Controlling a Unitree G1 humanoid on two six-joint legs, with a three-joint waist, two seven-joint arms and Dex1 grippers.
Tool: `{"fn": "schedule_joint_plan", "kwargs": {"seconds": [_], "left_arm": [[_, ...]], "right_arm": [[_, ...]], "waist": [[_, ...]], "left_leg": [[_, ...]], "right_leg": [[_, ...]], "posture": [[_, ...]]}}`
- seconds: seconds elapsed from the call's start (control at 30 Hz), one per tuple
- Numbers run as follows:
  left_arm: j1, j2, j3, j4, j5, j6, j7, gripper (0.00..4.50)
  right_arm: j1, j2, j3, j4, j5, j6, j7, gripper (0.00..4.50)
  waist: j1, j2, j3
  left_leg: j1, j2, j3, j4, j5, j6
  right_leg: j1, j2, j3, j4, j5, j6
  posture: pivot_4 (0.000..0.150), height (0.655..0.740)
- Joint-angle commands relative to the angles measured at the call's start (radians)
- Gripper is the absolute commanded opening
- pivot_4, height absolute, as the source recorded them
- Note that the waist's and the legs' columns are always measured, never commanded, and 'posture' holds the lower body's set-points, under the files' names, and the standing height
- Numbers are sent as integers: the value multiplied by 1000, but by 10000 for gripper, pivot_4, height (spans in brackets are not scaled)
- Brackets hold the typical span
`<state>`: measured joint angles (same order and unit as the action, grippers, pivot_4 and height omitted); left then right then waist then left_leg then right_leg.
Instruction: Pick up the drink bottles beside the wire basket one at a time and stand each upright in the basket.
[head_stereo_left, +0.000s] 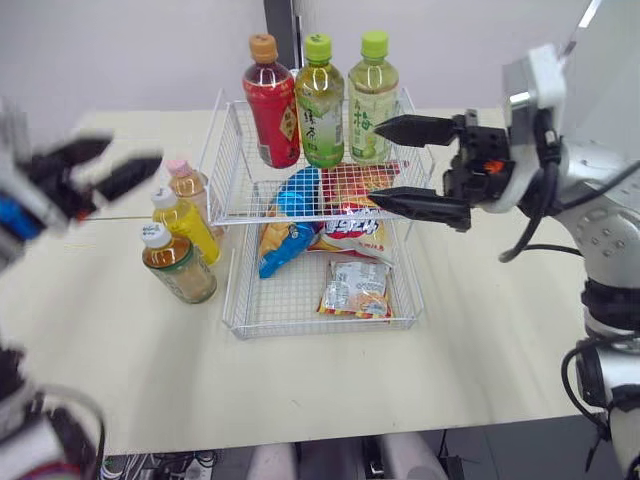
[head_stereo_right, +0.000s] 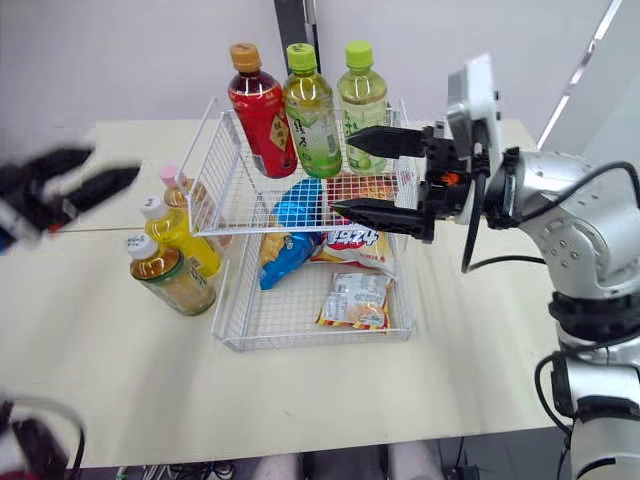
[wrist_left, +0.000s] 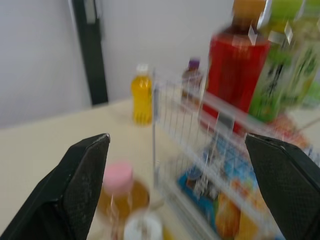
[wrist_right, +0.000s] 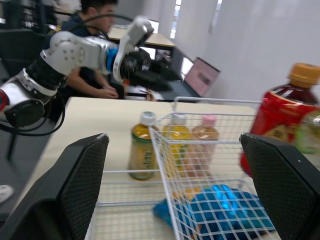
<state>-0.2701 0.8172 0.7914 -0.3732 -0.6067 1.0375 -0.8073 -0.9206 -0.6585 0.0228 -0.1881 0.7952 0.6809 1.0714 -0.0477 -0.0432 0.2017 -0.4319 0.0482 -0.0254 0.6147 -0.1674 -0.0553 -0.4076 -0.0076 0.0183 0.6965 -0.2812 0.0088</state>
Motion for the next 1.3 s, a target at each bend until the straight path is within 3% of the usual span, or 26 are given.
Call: {"fn": "schedule_joint_plan", "kwargs": {"seconds": [0.03, 0.2, 0.4, 0.53, 0.67, 0.83, 1.3], "left_arm": [[152, -55, 251, -261, -136, 101, 46, 44881], [526, -257, 508, -527, -393, 185, 94, 44881], [778, -354, 542, -596, -543, 26, 196, 44881], [732, -299, 448, -551, -535, -81, 304, 44881], [561, -184, 183, -432, -347, -179, 371, 44881], [373, -137, -78, -273, -151, -298, 423, 44881], [165, -137, -313, -55, -2, -413, 387, 44881]], "right_arm": [[-47, 29, 36, 39, -14, -41, 115, 45000], [-71, 75, 104, 108, -59, -84, 242, 45000], [-95, 116, 99, 158, -92, -105, 266, 45000], [-85, 119, 86, 140, -98, -97, 253, 45000], [-69, 103, 70, 119, -112, -89, 220, 45000], [-39, 65, 35, 50, -99, -52, 160, 45000], [14, 0, -29, -79, -72, 26, 57, 45000]], "waist": [[15, -1, -1], [16, -2, -2], [22, -2, -2], [22, -1, -3], [22, 1, -4], [21, 1, -4], [19, 1, -4]], "left_leg": [[0, 1, -2, 0, 0, 0], [2, 0, 1, 0, 0, 0], [2, -1, 0, 1, 0, 0], [5, -1, 1, 1, 0, 0], [5, 0, 1, 0, 0, 0], [4, 0, 2, -1, 0, 0], [4, 1, 1, -2, 0, 0]], "right_leg": [[0, 1, -2, -1, 0, 0], [3, -5, 0, -2, 0, 0], [3, -5, -1, -1, -1, -2], [4, -1, 0, 0, -3, -5], [4, 1, 1, 0, -3, -5], [3, 1, 2, 0, -3, -5], [2, 2, 1, 0, -3, -5]], "posture": [[1500, 7400], [1500, 7400], [1500, 7400], [1500, 7400], [1500, 7400], [1500, 7400], [1500, 7400]]}}
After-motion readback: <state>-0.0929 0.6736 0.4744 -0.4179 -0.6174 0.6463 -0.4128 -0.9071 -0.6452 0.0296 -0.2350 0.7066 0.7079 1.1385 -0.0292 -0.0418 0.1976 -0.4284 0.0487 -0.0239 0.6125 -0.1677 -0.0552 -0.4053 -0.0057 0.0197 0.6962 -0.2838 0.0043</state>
